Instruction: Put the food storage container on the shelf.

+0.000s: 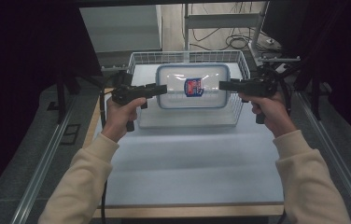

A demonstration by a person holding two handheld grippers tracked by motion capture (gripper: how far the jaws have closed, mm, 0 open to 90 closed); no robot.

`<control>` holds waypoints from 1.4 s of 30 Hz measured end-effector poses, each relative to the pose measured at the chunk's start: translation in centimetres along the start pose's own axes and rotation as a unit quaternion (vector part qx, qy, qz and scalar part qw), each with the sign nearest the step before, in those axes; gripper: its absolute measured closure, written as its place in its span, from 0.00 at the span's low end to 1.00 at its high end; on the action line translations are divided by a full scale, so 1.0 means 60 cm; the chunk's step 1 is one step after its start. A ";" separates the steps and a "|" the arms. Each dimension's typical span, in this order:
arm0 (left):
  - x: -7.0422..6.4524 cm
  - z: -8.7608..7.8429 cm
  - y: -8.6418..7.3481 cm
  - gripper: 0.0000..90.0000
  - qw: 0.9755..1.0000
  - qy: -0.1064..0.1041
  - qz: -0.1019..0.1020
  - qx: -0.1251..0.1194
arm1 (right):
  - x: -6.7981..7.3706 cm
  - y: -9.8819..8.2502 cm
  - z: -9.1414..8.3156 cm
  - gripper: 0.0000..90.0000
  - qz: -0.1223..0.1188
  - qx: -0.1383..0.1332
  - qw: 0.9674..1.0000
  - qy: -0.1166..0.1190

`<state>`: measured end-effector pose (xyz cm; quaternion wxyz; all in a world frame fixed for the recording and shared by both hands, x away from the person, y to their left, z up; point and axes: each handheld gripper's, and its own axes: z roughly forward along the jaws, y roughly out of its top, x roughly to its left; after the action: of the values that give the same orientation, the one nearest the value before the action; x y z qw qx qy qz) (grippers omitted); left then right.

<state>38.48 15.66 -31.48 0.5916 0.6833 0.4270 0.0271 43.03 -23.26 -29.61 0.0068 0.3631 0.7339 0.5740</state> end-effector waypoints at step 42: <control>0.119 0.076 0.079 0.58 0.996 -0.005 -0.083 0.014 | -0.102 0.088 0.086 0.54 0.069 0.039 0.997 -0.020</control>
<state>48.09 16.78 -32.23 0.5846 0.6539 0.4793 -0.0315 52.51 -21.86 -29.36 -0.0327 0.4244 0.7283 0.5369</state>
